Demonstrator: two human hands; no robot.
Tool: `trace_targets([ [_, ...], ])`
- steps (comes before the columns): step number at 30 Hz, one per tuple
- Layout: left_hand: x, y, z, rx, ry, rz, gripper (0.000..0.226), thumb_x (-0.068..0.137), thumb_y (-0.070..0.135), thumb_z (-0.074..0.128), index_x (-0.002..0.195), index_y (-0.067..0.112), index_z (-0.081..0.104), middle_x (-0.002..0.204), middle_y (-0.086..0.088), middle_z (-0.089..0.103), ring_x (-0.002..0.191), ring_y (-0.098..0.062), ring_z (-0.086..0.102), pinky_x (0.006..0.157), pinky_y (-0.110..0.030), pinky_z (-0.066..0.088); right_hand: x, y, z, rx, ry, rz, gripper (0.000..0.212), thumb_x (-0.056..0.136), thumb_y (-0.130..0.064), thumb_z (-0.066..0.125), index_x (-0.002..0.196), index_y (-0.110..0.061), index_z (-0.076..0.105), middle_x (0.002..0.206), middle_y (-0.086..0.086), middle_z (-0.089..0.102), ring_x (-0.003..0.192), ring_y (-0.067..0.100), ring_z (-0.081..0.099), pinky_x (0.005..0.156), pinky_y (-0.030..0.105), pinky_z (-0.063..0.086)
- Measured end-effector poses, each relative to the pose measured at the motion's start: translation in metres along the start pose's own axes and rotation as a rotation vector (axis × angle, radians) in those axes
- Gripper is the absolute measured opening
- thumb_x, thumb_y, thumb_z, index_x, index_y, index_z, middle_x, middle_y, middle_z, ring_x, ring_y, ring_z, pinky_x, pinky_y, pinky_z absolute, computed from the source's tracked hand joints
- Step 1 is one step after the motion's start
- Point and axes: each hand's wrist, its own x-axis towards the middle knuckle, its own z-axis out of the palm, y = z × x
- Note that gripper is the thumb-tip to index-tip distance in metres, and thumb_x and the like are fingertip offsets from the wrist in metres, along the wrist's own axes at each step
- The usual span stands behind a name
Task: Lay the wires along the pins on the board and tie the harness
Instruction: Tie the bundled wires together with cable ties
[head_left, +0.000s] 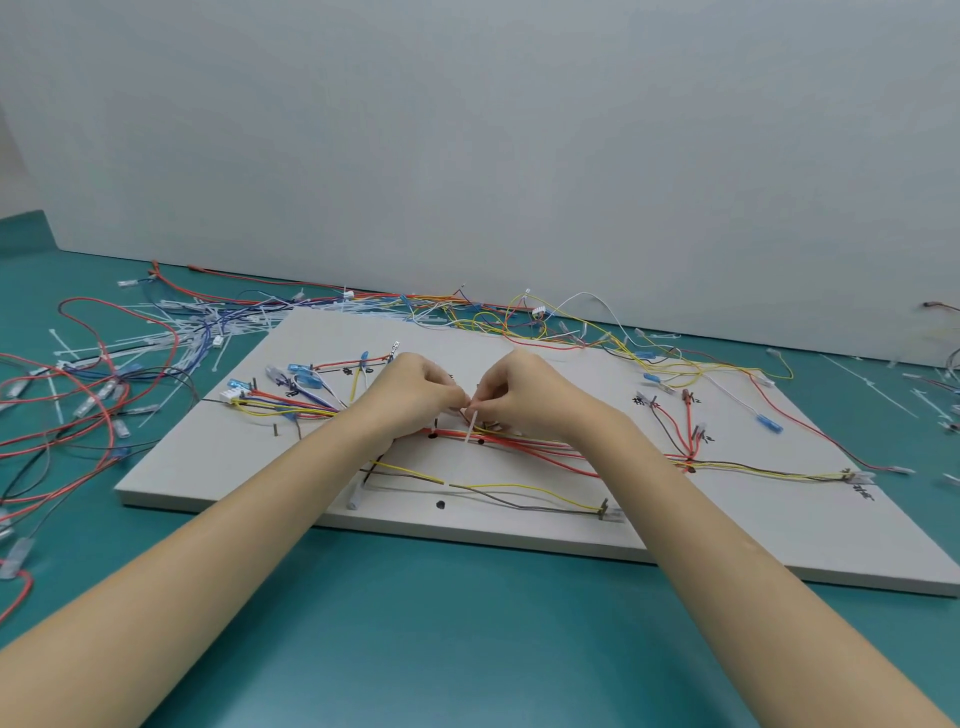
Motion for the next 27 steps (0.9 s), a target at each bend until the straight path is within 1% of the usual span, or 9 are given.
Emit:
trace_targets([
  [3, 0.002, -0.004, 0.0, 0.051, -0.007, 0.035, 0.011, 0.083, 0.016, 0.069, 0.079, 0.008, 0.076, 0.083, -0.003, 0.075, 0.073, -0.012, 0.061, 0.062, -0.022, 0.043, -0.007, 0.004, -0.004, 0.081, 0.002, 0.02, 0.013, 0.084, -0.016, 0.072, 0.076, -0.005, 0.075, 0.062, 0.003, 0.064, 0.045, 0.003, 0.048, 0.047, 0.016, 0.039],
  [6, 0.004, -0.007, -0.002, 0.054, -0.024, 0.057, 0.009, 0.082, 0.018, 0.073, 0.075, 0.013, 0.077, 0.079, 0.009, 0.074, 0.075, -0.003, 0.063, 0.062, -0.018, 0.044, -0.015, 0.014, -0.009, 0.172, 0.114, 0.058, 0.013, 0.087, -0.016, 0.067, 0.082, -0.006, 0.073, 0.061, -0.003, 0.062, 0.047, 0.002, 0.051, 0.042, 0.013, 0.039],
  [9, 0.005, -0.008, -0.004, 0.071, -0.058, 0.073, 0.008, 0.081, 0.017, 0.075, 0.074, 0.014, 0.078, 0.08, 0.012, 0.073, 0.077, -0.003, 0.064, 0.066, -0.019, 0.046, -0.024, 0.021, -0.009, 0.154, 0.149, 0.084, 0.012, 0.087, -0.013, 0.066, 0.084, -0.004, 0.074, 0.06, -0.004, 0.063, 0.049, 0.001, 0.052, 0.05, 0.015, 0.042],
  [11, 0.006, -0.007, -0.002, 0.092, -0.057, 0.079, 0.009, 0.082, 0.018, 0.075, 0.074, 0.014, 0.078, 0.08, 0.014, 0.072, 0.075, -0.002, 0.062, 0.063, -0.018, 0.044, -0.029, 0.025, -0.004, 0.101, 0.122, 0.07, 0.01, 0.086, -0.013, 0.067, 0.083, -0.008, 0.075, 0.07, -0.003, 0.069, 0.06, 0.002, 0.056, 0.06, 0.018, 0.046],
  [12, 0.006, -0.007, 0.0, 0.103, -0.056, 0.083, 0.009, 0.083, 0.018, 0.074, 0.076, 0.013, 0.078, 0.08, 0.014, 0.072, 0.074, -0.002, 0.061, 0.062, -0.018, 0.043, -0.031, 0.026, -0.002, 0.089, 0.12, 0.062, 0.009, 0.085, -0.014, 0.068, 0.083, -0.01, 0.076, 0.072, -0.005, 0.069, 0.062, 0.001, 0.057, 0.061, 0.016, 0.045],
  [16, 0.003, -0.007, 0.007, 0.098, -0.053, 0.107, 0.009, 0.083, 0.015, 0.074, 0.081, 0.007, 0.078, 0.078, 0.01, 0.071, 0.077, -0.008, 0.061, 0.071, -0.019, 0.044, -0.036, 0.028, 0.004, 0.063, 0.129, 0.033, 0.009, 0.086, -0.018, 0.068, 0.08, -0.019, 0.074, 0.07, -0.013, 0.066, 0.062, -0.003, 0.056, 0.06, 0.011, 0.041],
  [19, 0.002, -0.006, 0.008, 0.094, -0.069, 0.114, 0.009, 0.082, 0.014, 0.074, 0.08, 0.006, 0.077, 0.076, 0.008, 0.07, 0.074, -0.009, 0.06, 0.068, -0.02, 0.044, -0.038, 0.029, 0.006, 0.049, 0.143, 0.02, 0.011, 0.088, -0.018, 0.065, 0.081, -0.021, 0.074, 0.07, -0.017, 0.063, 0.063, -0.005, 0.055, 0.058, 0.007, 0.038],
  [23, 0.0, -0.006, 0.01, 0.118, -0.083, 0.114, 0.011, 0.083, 0.017, 0.075, 0.082, 0.006, 0.077, 0.079, 0.005, 0.071, 0.075, -0.01, 0.059, 0.074, -0.025, 0.045, -0.04, 0.03, 0.009, 0.042, 0.17, 0.004, 0.012, 0.089, -0.017, 0.063, 0.086, -0.019, 0.075, 0.072, -0.013, 0.064, 0.064, -0.002, 0.053, 0.059, 0.009, 0.038],
  [27, -0.002, -0.003, 0.009, 0.095, -0.069, 0.106, 0.008, 0.079, 0.015, 0.078, 0.081, 0.008, 0.077, 0.076, -0.005, 0.072, 0.07, -0.012, 0.058, 0.07, -0.025, 0.043, -0.04, 0.029, 0.009, 0.045, 0.172, 0.01, 0.01, 0.088, -0.016, 0.063, 0.087, -0.018, 0.073, 0.073, -0.01, 0.063, 0.066, 0.001, 0.053, 0.062, 0.014, 0.04],
])
